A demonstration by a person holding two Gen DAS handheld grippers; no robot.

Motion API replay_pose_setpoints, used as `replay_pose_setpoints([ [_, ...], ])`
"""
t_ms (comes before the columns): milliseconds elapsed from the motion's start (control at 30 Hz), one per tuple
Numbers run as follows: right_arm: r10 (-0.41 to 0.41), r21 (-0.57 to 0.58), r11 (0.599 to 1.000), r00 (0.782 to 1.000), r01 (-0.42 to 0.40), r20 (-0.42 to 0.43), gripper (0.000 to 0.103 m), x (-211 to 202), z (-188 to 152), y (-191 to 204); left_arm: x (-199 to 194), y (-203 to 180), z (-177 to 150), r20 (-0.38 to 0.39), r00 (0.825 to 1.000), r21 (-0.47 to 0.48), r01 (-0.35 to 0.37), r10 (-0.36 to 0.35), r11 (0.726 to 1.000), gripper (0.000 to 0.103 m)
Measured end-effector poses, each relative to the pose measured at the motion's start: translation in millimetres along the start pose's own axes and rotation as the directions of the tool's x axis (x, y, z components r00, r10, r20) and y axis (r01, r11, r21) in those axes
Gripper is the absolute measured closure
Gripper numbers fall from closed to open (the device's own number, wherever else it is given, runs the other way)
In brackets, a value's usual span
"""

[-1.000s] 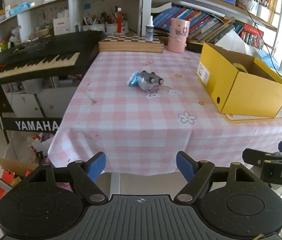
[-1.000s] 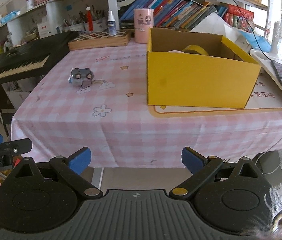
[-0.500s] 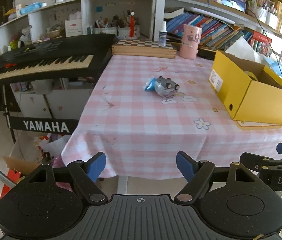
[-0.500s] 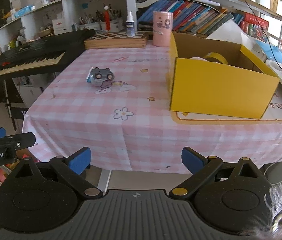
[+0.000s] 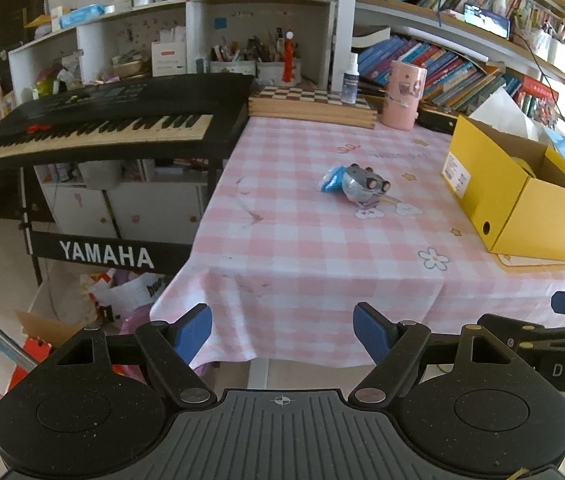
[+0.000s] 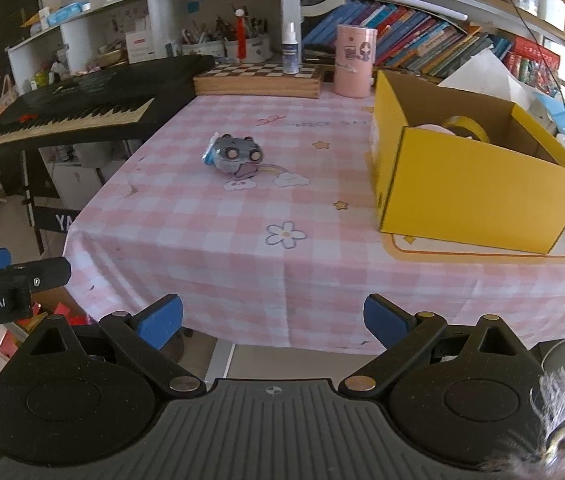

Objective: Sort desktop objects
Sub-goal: 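Withdraw both open tools and move toward the grey toy car, then grasp the grey toy car with the right tool while the left tool grasps the blue piece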

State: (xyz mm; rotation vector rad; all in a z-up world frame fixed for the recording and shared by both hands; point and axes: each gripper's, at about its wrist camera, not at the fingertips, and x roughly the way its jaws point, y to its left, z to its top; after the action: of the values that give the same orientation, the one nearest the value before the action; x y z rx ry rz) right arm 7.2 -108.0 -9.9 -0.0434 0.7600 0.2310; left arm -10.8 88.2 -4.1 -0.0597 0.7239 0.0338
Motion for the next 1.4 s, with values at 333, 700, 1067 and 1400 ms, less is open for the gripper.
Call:
replay_pose_setpoints([
  [333, 0.057, -0.06, 0.997, 0.998, -0.058, -0.014, 0.005, 7.3, 5.0, 17.8, -0.8, 9.2, 6.6, 0.054, 0.999, -0.032, 0.008, -0.007, 0.999, 0.023],
  [700, 0.09, -0.078, 0.993, 0.995, -0.093, -0.041, 0.005, 40.8, 24.8, 13.5, 29.8, 7.8, 26.4, 0.036, 0.999, -0.042, -0.003, 0.005, 0.999, 0.023],
  [1067, 0.139, -0.089, 0.986, 0.989, -0.144, -0.058, 0.005, 93.9, 71.4, 2.2, 73.1, -2.8, 64.4, 0.018, 0.999, -0.039, -0.041, 0.042, 0.998, 0.023],
  [1400, 0.186, -0.075, 0.979, 0.981, -0.19, -0.057, 0.005, 141.6, 113.4, -7.4, 97.8, -5.5, 94.2, 0.016, 0.993, -0.059, -0.115, 0.116, 0.992, 0.023],
])
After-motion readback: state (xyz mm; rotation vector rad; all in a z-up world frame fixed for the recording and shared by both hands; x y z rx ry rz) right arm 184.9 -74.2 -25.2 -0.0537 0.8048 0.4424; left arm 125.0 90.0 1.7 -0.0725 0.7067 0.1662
